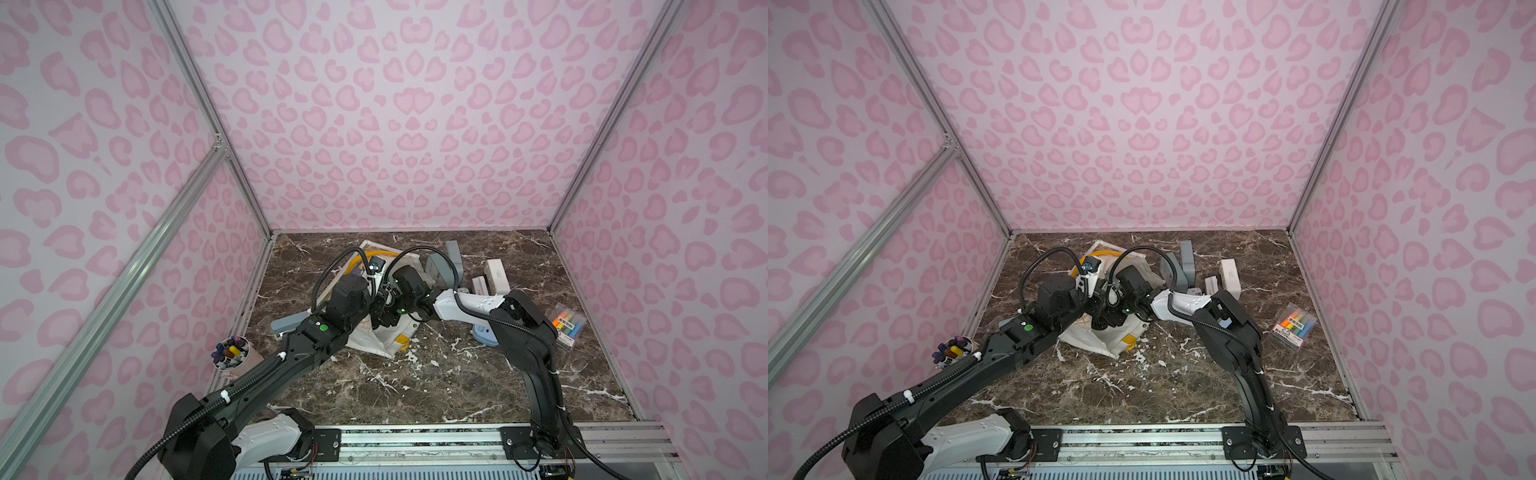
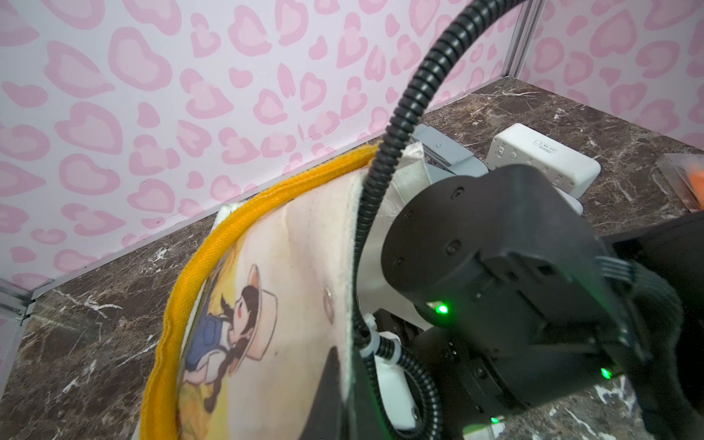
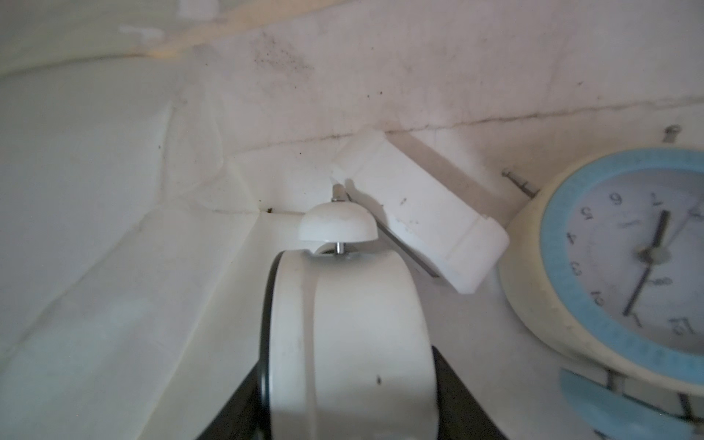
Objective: Take the alarm clock out of the canvas bag
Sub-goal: Pick up the alarm from the canvas bag.
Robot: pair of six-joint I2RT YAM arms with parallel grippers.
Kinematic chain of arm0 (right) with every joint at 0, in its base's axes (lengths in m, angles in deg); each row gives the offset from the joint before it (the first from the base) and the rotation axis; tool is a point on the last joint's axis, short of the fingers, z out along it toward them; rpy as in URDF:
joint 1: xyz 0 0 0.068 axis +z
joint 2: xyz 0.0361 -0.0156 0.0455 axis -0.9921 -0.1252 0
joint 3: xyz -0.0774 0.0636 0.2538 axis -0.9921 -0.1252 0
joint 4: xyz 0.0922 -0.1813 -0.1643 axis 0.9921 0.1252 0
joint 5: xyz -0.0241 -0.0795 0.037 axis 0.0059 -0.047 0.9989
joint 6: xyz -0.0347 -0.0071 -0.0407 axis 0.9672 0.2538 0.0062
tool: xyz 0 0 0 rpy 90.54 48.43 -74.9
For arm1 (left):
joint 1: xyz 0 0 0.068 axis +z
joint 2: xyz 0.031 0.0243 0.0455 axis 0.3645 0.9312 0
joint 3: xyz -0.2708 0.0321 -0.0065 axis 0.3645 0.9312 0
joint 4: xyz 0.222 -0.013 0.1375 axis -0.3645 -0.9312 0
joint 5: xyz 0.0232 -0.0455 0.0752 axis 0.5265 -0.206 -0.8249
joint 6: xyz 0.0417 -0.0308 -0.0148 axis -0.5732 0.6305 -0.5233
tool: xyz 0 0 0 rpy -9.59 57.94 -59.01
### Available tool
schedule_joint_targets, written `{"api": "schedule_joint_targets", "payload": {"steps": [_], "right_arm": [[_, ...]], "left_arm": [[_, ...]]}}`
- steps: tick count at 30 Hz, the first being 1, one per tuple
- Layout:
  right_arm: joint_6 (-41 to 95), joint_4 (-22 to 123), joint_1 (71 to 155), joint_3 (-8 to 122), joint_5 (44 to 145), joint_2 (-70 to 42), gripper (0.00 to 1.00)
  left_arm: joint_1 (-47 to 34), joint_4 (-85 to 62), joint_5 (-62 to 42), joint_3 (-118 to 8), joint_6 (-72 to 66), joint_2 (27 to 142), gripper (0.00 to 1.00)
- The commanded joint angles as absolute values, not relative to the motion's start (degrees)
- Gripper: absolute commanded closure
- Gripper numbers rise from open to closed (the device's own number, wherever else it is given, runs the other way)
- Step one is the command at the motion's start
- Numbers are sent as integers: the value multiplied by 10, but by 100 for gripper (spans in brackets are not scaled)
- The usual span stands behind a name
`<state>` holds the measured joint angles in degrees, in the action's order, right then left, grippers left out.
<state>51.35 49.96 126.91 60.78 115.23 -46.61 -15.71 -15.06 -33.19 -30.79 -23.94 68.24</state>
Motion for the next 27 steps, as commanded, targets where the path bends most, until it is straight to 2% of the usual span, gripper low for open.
{"api": "schedule_joint_targets", "payload": {"steps": [1,27], "right_arm": [[494,476,1266,593,1150,-455,52],[467,427,1261,500,1114,-377,54]], "left_arm": [[-158,-127,-328,-312,-237,681,97],[-157,-127,-367,-302,-216,675,97]]}}
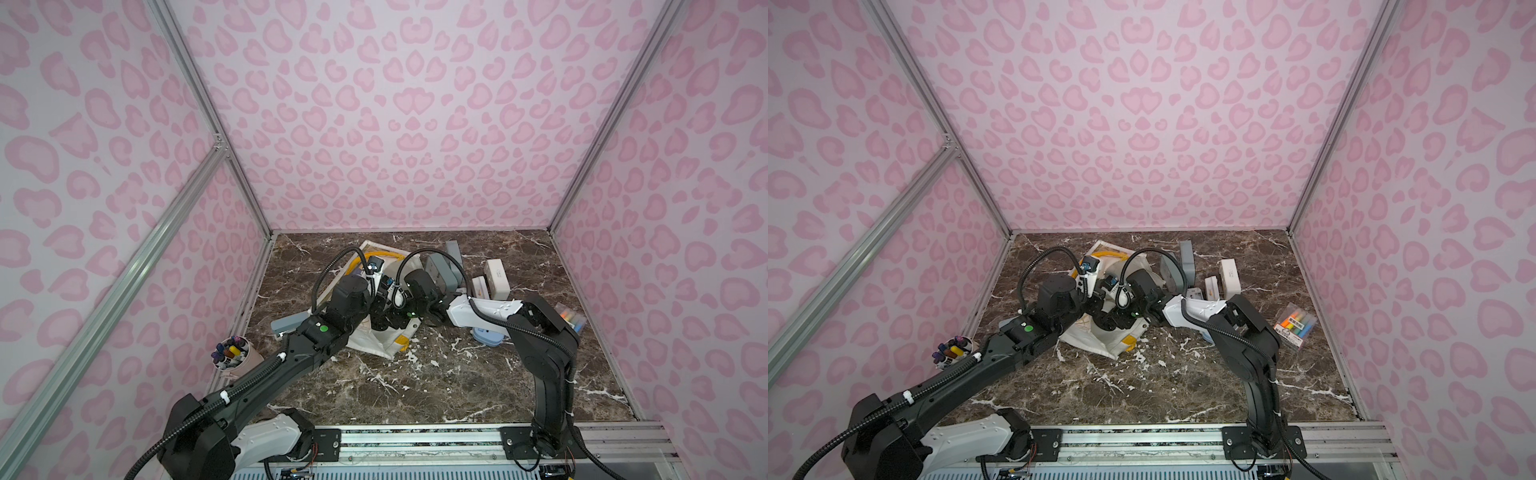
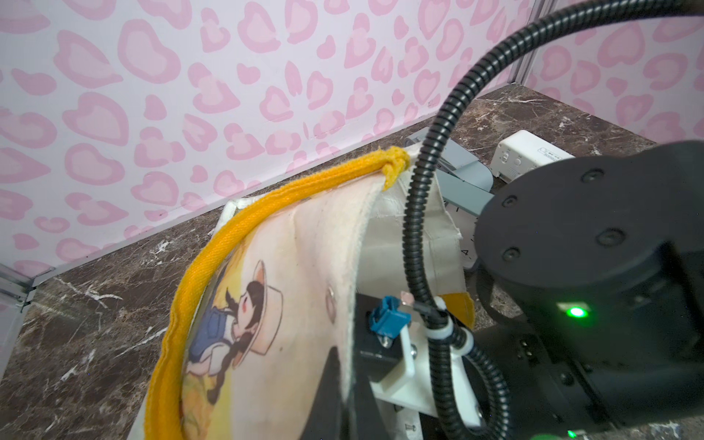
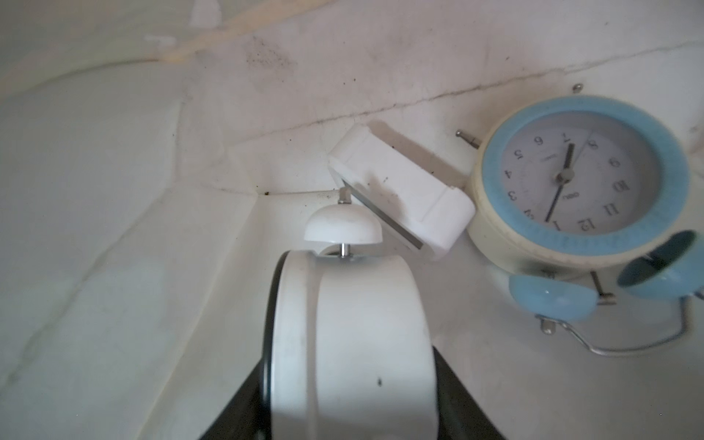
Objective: Take the alarm clock out of the canvas bag
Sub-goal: Pick up the alarm from the canvas bag.
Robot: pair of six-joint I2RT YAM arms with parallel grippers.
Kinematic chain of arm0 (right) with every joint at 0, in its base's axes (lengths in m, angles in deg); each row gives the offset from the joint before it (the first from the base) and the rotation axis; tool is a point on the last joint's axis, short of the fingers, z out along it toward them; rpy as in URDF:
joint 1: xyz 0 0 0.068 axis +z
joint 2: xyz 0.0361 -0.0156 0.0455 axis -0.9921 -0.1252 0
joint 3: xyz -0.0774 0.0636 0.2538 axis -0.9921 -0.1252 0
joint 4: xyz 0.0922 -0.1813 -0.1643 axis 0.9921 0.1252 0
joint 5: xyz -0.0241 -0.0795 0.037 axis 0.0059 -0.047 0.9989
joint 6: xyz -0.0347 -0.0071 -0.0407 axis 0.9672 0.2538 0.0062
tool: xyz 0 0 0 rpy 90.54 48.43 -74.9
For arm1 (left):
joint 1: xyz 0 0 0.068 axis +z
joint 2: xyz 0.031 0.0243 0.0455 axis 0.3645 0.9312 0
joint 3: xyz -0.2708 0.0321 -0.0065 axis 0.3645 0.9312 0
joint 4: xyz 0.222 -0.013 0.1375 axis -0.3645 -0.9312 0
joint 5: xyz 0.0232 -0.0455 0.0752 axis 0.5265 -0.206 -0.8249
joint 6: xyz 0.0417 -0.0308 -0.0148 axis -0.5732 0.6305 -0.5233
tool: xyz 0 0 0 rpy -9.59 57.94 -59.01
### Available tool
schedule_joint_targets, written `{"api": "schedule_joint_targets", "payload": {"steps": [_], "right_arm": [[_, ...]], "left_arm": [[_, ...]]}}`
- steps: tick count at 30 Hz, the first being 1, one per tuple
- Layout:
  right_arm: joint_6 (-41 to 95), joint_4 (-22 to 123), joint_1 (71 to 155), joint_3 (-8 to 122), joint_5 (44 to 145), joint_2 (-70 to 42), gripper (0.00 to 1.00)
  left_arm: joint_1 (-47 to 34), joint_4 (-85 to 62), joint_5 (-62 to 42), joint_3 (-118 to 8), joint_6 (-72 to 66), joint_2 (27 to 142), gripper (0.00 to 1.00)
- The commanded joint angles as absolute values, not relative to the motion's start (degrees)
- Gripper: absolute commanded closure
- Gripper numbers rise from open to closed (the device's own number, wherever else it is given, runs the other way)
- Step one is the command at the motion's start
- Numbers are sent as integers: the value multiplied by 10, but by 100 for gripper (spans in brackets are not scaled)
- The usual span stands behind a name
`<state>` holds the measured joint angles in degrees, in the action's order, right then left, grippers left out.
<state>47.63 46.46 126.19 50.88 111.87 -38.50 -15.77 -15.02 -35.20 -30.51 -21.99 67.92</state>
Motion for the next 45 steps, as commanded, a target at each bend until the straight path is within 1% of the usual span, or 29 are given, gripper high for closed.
{"api": "schedule_joint_targets", "payload": {"steps": [1,21,33,45], "right_arm": [[466,424,1260,496,1113,-373,54],[447,394,1257,405,1076,-279,54],[445,386,1252,310,1029,-182,54],[430,377,1218,223,992,-93,55]], "left_arm": [[-158,-127,-368,-301,-215,674,97],[-158,-145,-398,-304,-205,681,97],[-161,-137,-409,-294,-195,679,97],[-163,-137,-425,-290,-190,679,97]]}}
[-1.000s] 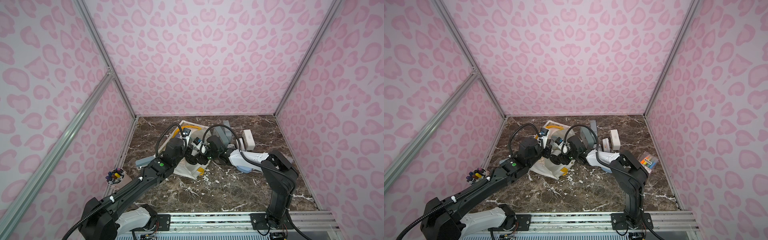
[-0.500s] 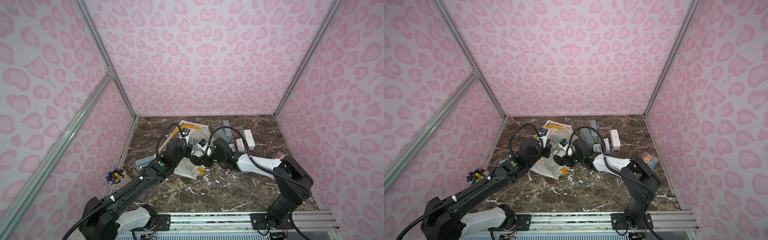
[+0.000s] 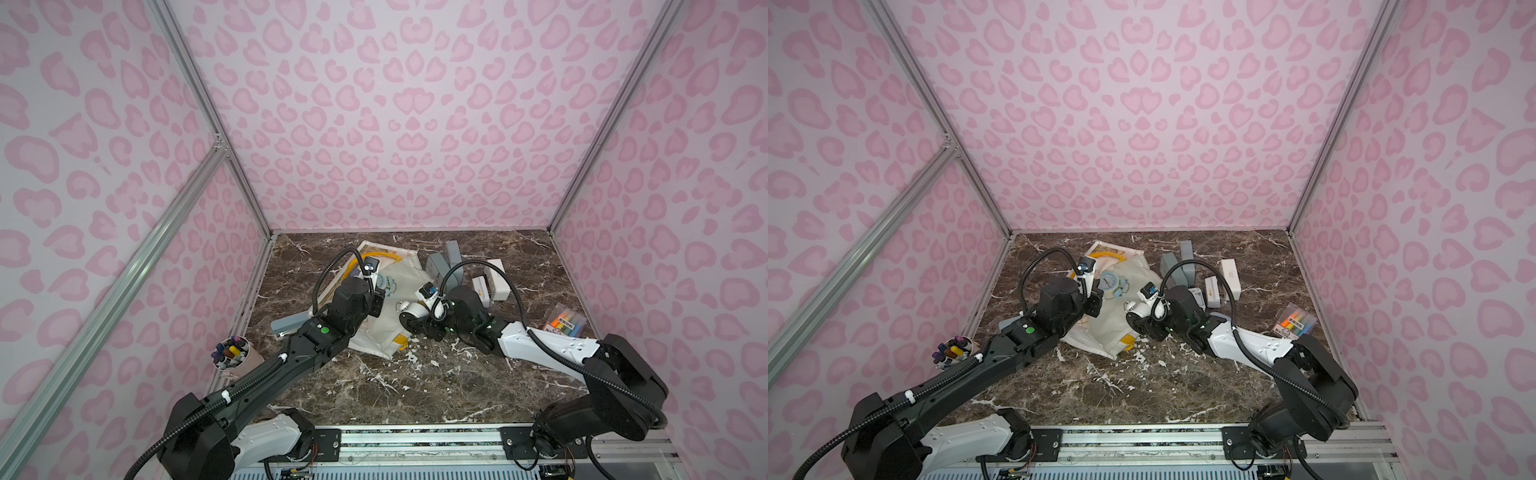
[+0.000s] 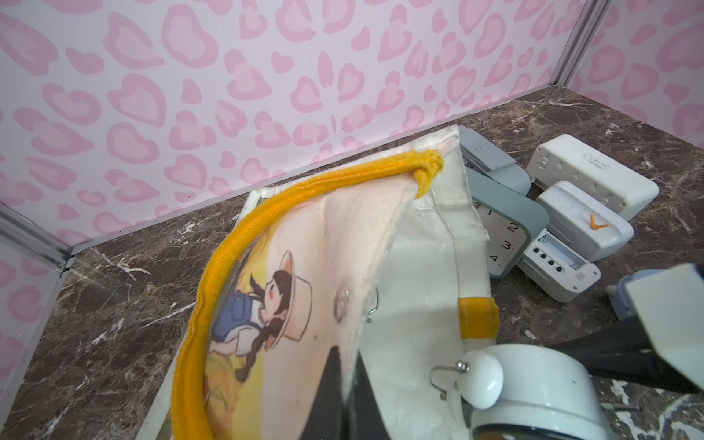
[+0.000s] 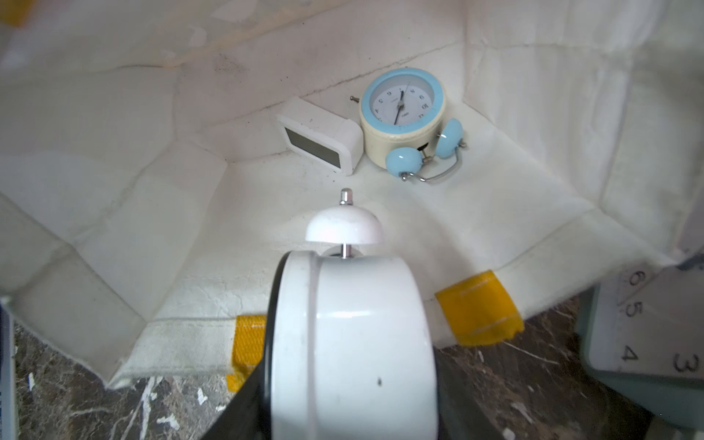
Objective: Take the alarm clock out of the canvas bag
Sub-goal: Pick up the alarm from the canvas bag, then place the alarm at the center of the board.
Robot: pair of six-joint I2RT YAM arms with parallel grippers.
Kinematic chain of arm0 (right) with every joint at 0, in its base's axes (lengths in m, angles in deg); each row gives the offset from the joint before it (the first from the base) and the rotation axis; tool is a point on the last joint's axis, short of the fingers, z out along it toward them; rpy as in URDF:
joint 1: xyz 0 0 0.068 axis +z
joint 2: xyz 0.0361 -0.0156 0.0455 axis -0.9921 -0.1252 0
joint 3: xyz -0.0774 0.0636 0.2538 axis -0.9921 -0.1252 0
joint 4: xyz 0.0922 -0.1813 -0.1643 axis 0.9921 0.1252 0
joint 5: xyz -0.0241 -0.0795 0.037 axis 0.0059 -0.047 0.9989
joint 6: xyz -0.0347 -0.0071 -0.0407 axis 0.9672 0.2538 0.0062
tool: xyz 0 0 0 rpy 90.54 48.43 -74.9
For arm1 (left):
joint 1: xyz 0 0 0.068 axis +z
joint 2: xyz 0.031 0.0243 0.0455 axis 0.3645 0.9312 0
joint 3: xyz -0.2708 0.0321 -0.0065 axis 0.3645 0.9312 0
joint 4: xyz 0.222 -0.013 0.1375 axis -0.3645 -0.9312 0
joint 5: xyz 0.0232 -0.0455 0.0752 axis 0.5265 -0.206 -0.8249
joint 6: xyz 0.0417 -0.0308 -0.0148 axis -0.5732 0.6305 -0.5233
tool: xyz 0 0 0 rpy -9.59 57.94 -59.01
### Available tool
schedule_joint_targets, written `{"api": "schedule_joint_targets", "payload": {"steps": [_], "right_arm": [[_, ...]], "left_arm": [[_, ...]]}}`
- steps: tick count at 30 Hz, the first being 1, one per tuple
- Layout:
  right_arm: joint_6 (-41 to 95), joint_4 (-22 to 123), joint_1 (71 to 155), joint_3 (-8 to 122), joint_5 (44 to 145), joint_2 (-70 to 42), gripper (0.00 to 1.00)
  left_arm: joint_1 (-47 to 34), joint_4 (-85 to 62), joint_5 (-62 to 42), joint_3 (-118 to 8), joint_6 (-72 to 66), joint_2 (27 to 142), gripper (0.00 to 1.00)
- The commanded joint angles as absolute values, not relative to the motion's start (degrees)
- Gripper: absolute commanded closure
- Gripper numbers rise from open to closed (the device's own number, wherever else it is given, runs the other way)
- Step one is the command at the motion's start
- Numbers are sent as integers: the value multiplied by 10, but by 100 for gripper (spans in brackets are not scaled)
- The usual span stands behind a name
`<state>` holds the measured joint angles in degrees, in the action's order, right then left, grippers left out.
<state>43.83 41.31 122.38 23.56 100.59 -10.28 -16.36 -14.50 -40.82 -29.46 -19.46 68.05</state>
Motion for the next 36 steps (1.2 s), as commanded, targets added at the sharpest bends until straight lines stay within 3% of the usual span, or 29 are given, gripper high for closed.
{"api": "schedule_joint_targets", "payload": {"steps": [1,18,36], "right_arm": [[427,376,1214,215,989,-87,55],[398,358,1134,119,970,-31,55],[392,332,1115,99,913,-54,54]], "left_arm": [[-163,-137,-425,-290,-189,679,97],[-167,-137,-438,-285,-184,674,97],[-168,-139,-440,-286,-185,676,97]]}}
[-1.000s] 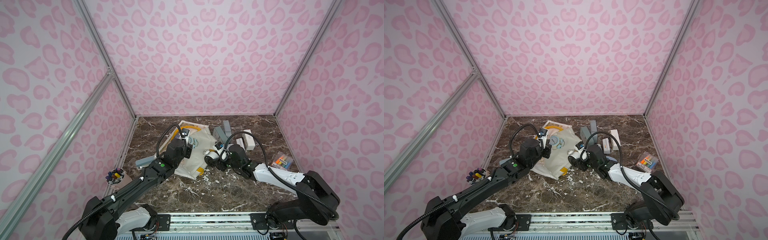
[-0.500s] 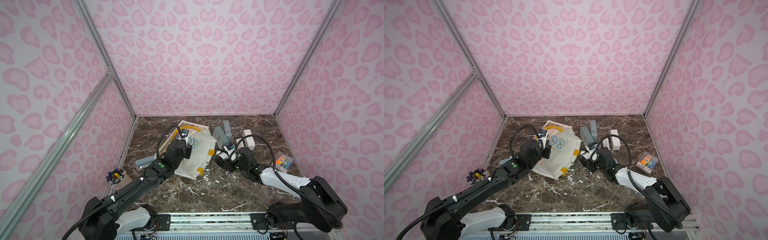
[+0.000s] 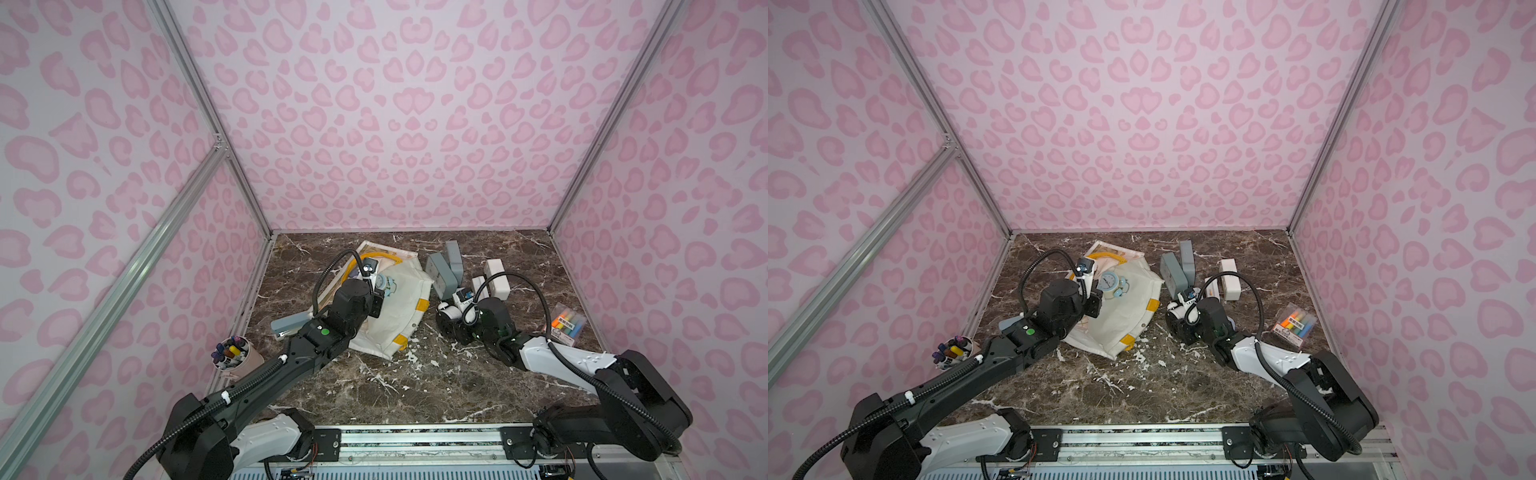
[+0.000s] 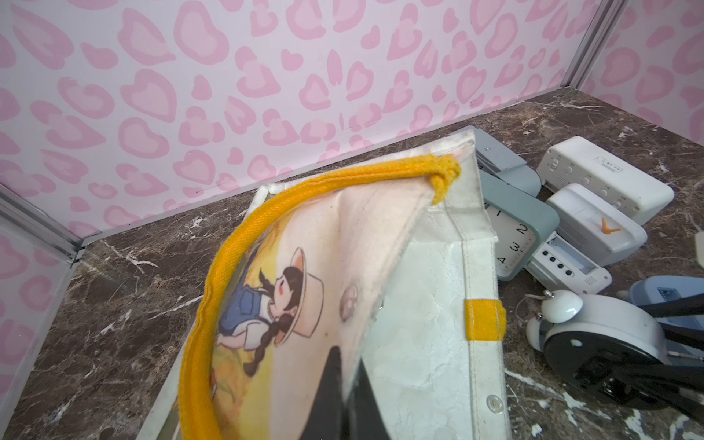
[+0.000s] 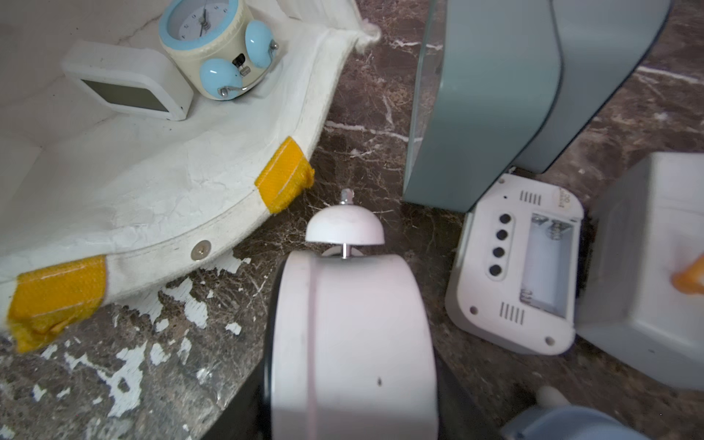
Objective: Take the alarm clock out of the canvas bag
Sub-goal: Place the alarm at the center of the board.
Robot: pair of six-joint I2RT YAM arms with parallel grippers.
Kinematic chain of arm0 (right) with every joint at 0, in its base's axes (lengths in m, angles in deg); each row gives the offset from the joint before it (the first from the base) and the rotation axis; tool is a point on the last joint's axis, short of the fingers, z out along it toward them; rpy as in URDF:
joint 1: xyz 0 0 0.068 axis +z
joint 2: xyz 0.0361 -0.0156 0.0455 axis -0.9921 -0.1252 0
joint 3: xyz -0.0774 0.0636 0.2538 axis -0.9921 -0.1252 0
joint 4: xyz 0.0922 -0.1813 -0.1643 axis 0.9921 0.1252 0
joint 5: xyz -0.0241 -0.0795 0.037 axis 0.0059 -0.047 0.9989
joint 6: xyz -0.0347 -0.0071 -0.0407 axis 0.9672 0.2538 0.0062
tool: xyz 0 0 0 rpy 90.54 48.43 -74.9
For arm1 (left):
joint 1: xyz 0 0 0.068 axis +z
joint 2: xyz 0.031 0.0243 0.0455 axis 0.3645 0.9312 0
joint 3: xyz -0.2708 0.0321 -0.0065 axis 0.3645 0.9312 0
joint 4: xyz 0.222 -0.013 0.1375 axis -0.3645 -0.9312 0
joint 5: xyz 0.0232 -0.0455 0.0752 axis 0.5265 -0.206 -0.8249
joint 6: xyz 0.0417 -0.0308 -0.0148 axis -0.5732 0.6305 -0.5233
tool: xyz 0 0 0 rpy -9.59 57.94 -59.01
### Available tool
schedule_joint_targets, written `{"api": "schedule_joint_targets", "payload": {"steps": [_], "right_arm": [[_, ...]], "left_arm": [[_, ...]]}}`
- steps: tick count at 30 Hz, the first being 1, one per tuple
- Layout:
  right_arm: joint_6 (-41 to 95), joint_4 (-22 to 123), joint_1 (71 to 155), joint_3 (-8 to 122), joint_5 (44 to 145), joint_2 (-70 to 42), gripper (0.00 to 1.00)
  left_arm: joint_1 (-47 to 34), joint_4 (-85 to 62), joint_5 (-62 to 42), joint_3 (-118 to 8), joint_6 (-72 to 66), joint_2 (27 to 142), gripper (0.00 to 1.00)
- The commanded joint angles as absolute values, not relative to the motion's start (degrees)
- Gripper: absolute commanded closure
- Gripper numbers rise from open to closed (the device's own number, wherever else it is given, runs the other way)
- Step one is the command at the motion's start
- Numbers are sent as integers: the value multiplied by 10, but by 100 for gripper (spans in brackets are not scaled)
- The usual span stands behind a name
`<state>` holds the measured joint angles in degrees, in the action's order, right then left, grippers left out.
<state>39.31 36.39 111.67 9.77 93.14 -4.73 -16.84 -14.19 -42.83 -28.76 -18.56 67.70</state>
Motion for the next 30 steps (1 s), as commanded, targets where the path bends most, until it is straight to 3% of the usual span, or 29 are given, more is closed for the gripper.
{"api": "schedule_joint_targets", "payload": {"steps": [1,18,30], "right_arm": [[393,332,1115,100,912,-57,53],[404,349,1105,120,905,-82,49],[408,358,1103,124,908,-84,33]], "left_arm": [[-168,-139,-440,-286,-185,675,97],[-169,-138,-445,-277,-182,669,97],[-169,-138,-451,-274,-182,666,97]]}}
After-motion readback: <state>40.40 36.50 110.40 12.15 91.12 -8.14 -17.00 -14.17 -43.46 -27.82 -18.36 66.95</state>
